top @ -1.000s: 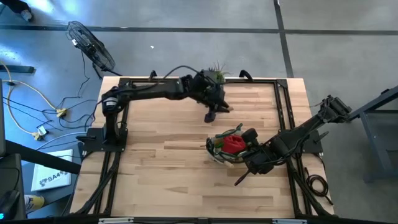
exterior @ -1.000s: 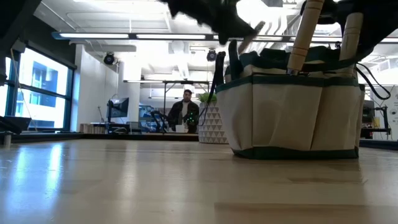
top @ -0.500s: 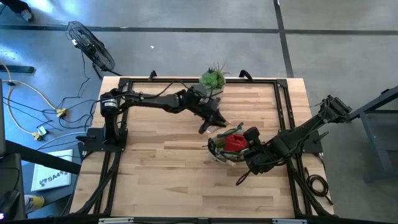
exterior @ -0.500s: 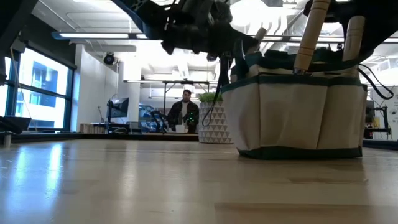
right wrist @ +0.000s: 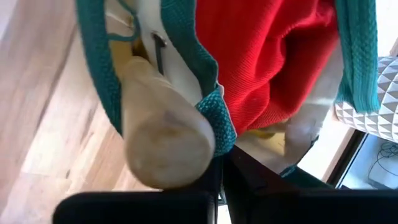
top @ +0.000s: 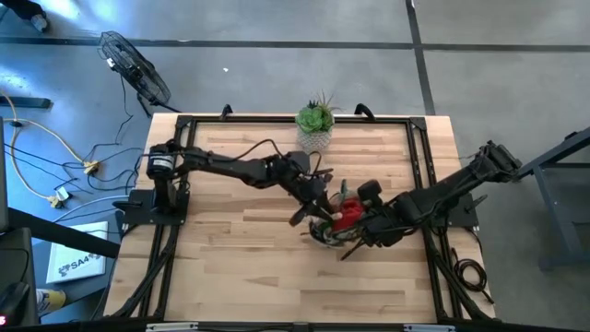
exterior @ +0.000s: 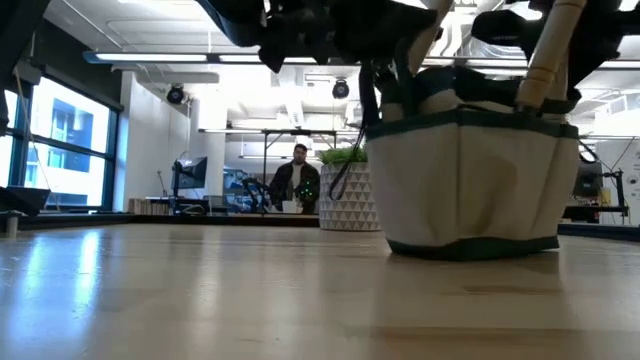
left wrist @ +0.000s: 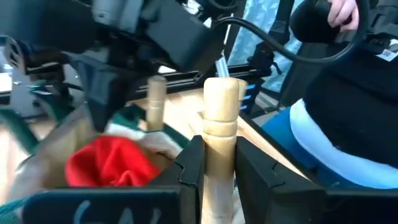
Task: Pick & Place Garden tools in Gardening bag
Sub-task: Put the light brown hand rake into the white gardening bag
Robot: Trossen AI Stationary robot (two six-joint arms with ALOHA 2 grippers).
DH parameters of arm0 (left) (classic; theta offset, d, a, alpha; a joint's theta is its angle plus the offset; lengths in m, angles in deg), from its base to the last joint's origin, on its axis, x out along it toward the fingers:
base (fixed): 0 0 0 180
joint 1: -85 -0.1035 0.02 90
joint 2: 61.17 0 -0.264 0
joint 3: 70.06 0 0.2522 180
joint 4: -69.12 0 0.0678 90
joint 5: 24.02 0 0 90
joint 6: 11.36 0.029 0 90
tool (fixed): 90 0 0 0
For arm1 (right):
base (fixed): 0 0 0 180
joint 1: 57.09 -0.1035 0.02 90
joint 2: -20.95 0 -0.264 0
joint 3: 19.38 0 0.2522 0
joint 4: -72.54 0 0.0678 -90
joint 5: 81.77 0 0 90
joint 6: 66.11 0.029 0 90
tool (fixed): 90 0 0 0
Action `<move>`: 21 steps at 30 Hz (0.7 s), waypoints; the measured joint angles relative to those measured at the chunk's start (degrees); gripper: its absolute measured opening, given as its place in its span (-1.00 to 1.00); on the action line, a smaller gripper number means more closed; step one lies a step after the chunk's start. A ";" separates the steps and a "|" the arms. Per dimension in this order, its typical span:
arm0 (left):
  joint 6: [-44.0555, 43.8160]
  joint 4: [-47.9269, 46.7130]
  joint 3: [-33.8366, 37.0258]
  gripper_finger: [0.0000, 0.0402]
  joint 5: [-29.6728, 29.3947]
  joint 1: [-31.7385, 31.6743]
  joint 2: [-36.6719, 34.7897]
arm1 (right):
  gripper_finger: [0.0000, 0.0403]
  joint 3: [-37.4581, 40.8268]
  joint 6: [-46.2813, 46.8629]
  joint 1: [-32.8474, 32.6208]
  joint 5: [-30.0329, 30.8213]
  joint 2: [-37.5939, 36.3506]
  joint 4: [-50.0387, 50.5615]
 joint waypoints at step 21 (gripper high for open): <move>-1.97 4.31 0.00 -0.74 -8.08 10.61 0.04 | -0.98 0.00 -8.00 10.47 0.45 0.00 -5.28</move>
